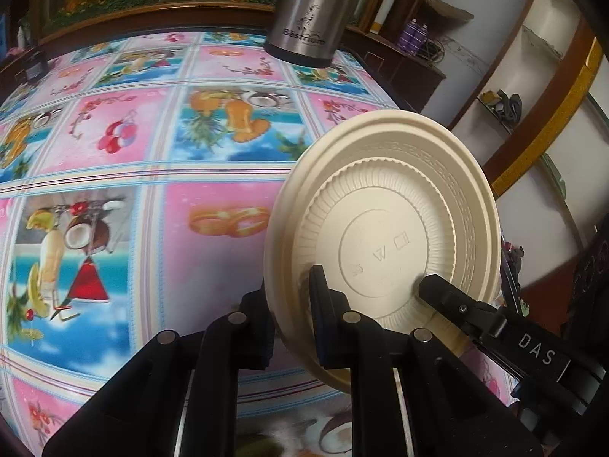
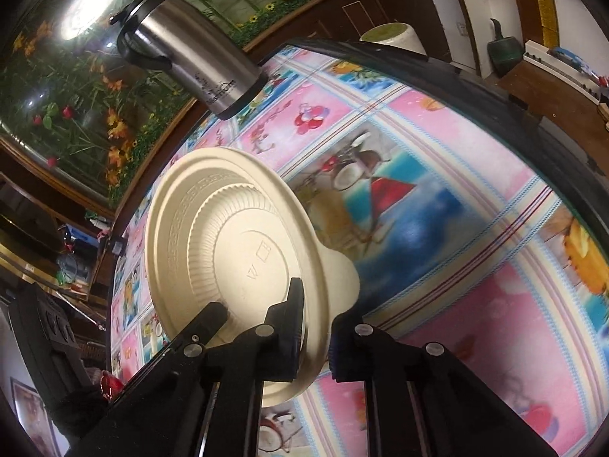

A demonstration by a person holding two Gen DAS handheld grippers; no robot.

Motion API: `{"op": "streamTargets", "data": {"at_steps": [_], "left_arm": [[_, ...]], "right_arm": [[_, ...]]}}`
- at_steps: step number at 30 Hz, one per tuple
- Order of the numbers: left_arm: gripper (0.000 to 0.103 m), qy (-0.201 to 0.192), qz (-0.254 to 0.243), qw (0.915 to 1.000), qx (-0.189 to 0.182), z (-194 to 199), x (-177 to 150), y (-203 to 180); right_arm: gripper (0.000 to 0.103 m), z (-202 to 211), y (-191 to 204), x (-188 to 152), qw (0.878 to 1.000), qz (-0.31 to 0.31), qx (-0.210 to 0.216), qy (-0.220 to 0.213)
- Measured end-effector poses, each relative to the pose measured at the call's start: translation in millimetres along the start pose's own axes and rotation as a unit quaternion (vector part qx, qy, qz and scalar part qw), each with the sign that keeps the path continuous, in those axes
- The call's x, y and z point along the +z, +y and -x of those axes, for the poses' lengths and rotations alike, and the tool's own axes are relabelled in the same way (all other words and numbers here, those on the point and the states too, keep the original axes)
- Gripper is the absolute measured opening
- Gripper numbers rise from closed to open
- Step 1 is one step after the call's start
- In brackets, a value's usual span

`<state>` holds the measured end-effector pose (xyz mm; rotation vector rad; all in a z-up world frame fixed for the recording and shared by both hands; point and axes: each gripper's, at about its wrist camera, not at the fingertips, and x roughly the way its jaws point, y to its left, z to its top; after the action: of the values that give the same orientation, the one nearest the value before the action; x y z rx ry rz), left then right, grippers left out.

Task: Organize plates and bowls
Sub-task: 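Lift the beige bowl and carry it toward the plate stack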

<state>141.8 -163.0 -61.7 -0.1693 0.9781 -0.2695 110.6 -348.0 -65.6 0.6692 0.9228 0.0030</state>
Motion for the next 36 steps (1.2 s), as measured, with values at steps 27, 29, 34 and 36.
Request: {"op": "streamTargets", "data": {"at_steps": [27,29,34,36], "left_arm": [[0.014,-0.079,0.024,0.996,0.034,40,-6,46],[0.014,-0.082,0.021,0.9958,0.036,40,-7,45],[0.014,-0.084,0.021,0.9957,0.034,40,-8,46],[0.014,-0.084,0.021,0.9957,0.033,40,-8,46]], "right_arm": [[0.011,1,59,-27,0.993,0.081,0.041,-0.074],[0.011,1,58,-27,0.993,0.081,0.044,-0.075],[0.011,1,59,-30,0.992,0.089,0.044,-0.081],[0.011,1,59,-30,0.991,0.091,0.044,-0.083]]}}
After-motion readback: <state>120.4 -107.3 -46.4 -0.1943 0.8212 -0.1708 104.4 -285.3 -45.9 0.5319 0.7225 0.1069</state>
